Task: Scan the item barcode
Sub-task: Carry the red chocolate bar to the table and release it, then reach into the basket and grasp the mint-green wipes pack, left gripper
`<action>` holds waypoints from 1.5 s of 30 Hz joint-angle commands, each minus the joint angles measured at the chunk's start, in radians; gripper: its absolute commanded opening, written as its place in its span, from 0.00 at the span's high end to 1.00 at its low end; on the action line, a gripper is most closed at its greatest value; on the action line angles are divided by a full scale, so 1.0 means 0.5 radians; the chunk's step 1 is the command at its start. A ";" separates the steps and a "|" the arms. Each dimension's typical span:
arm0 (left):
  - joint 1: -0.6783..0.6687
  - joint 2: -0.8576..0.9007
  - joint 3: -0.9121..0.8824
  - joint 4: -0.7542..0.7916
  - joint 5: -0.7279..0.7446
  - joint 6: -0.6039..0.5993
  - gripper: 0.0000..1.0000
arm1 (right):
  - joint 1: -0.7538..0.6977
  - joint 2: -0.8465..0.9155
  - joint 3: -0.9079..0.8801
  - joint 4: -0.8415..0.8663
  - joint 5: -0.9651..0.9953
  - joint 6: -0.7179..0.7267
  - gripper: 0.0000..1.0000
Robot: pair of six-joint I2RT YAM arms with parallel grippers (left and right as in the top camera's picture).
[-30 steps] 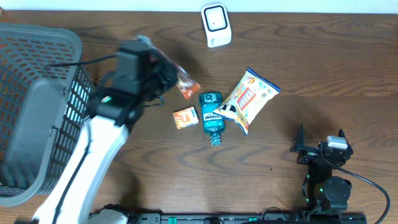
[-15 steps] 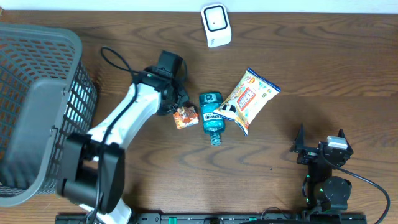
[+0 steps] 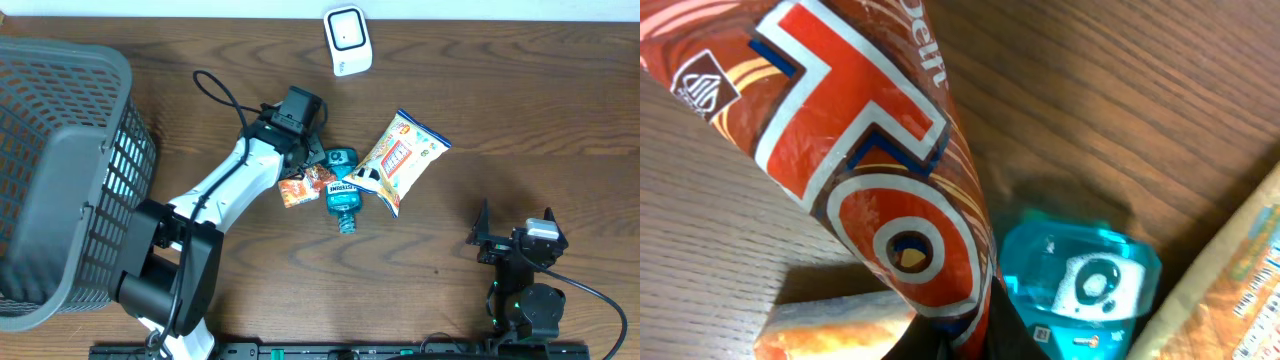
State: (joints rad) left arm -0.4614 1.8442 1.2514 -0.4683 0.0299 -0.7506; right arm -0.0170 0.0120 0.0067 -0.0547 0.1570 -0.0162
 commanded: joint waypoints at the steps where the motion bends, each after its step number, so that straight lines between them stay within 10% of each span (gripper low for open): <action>1: -0.017 0.024 -0.009 -0.002 -0.151 0.034 0.92 | 0.011 -0.011 -0.002 -0.005 0.018 -0.031 0.01; 5: -0.019 0.056 -0.030 -0.017 -0.150 0.034 0.12 | 0.011 -0.011 -0.002 -0.005 0.018 -0.031 0.01; 7: -0.018 0.041 -0.025 -0.018 -0.137 0.035 0.05 | 0.011 -0.011 -0.002 -0.005 0.018 -0.031 0.01; 15: 0.000 -0.422 0.208 -0.164 -0.204 0.198 0.03 | 0.011 -0.011 -0.002 -0.005 0.018 -0.031 0.01; 25: 0.232 -1.345 0.354 -0.146 -1.479 0.401 0.02 | 0.011 -0.011 -0.002 -0.005 0.018 -0.031 0.01; 30: 0.621 -1.471 0.353 -0.185 -1.646 0.351 0.02 | 0.011 -0.011 -0.002 -0.005 0.018 -0.031 0.01; 45: 1.915 -0.901 0.353 -0.383 0.021 -0.192 0.02 | 0.011 -0.011 -0.002 -0.005 0.018 -0.031 0.01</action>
State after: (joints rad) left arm 0.4408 1.3376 1.4353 -0.6476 -0.1989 -0.7891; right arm -0.0170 0.0120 0.0067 -0.0547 0.1570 -0.0158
